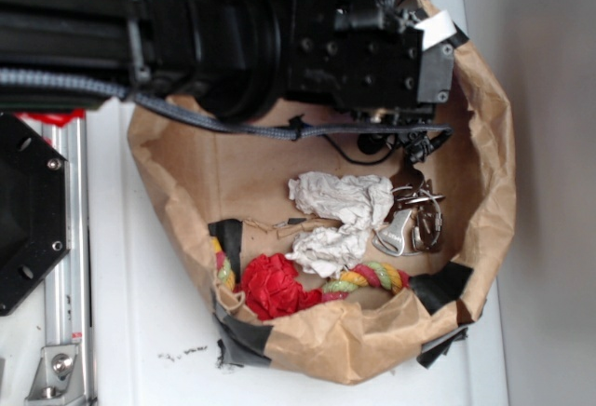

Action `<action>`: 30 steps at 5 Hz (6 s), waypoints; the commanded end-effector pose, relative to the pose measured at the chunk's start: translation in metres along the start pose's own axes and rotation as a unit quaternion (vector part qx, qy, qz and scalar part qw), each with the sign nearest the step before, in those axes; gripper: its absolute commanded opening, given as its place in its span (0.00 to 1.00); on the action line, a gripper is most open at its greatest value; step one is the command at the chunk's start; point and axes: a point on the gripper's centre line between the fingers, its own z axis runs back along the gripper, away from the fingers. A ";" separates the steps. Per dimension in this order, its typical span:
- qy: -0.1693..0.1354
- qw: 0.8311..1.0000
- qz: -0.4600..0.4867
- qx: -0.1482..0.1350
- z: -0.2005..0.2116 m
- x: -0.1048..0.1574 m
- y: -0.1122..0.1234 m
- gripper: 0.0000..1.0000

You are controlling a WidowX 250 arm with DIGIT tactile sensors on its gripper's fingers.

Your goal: Grab the black box.

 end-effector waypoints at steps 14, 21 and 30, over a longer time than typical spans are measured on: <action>0.024 0.992 -0.108 -0.066 0.082 -0.021 -0.008 0.00; 0.105 0.971 0.204 -0.067 0.032 -0.023 0.013 1.00; 0.020 0.928 0.371 0.027 -0.002 0.000 0.041 1.00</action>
